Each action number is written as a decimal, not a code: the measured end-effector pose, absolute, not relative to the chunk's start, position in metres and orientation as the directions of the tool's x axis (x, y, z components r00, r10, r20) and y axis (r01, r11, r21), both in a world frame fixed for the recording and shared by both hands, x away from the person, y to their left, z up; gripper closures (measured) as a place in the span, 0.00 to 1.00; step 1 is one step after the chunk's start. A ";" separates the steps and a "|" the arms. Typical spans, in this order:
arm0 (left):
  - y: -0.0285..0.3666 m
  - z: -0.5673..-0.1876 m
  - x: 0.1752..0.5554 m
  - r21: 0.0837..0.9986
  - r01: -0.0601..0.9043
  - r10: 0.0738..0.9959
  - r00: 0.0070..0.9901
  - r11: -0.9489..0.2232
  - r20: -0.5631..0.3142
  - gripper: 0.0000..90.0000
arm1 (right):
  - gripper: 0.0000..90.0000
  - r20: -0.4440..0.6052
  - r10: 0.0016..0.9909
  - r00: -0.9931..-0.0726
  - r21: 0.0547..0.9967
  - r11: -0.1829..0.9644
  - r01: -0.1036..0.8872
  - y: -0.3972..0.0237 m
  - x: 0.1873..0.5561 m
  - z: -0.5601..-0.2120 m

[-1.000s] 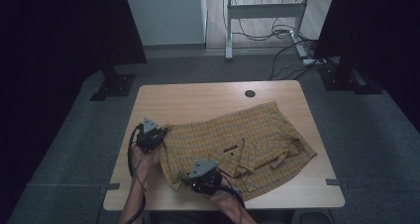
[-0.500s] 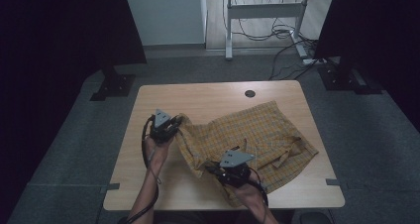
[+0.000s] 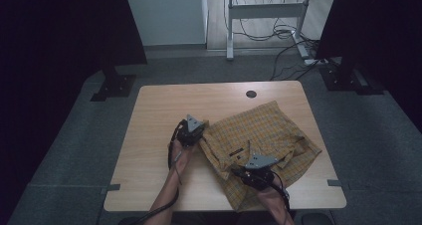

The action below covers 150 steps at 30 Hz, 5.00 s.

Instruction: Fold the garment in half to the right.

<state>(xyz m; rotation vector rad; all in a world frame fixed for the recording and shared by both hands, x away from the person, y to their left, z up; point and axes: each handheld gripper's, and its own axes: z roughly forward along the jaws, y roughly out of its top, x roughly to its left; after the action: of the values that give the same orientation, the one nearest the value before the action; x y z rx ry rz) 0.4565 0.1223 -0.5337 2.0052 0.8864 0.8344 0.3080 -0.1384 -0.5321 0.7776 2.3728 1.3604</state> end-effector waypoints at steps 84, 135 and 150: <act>0.165 -0.494 0.436 0.875 0.272 0.843 0.484 -0.401 0.236 0.88 | 0.88 0.035 0.542 -0.840 0.907 0.335 0.254 -0.117 0.303 -0.507; 0.266 -0.511 0.379 0.833 0.323 0.858 0.417 -0.449 0.301 0.90 | 0.88 0.047 0.334 -0.941 0.895 0.405 0.188 -0.009 0.272 -0.527; 0.216 -0.412 0.388 0.905 0.123 0.850 0.413 -0.407 0.327 0.89 | 0.87 -0.013 0.409 -0.912 0.950 0.290 0.117 -0.062 0.270 -0.452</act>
<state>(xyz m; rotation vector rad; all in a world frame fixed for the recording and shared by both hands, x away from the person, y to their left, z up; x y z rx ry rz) 0.3880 0.2158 -0.4116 1.8068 0.8404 1.0608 0.2698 -0.0623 -0.4522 0.4824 2.3069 1.6642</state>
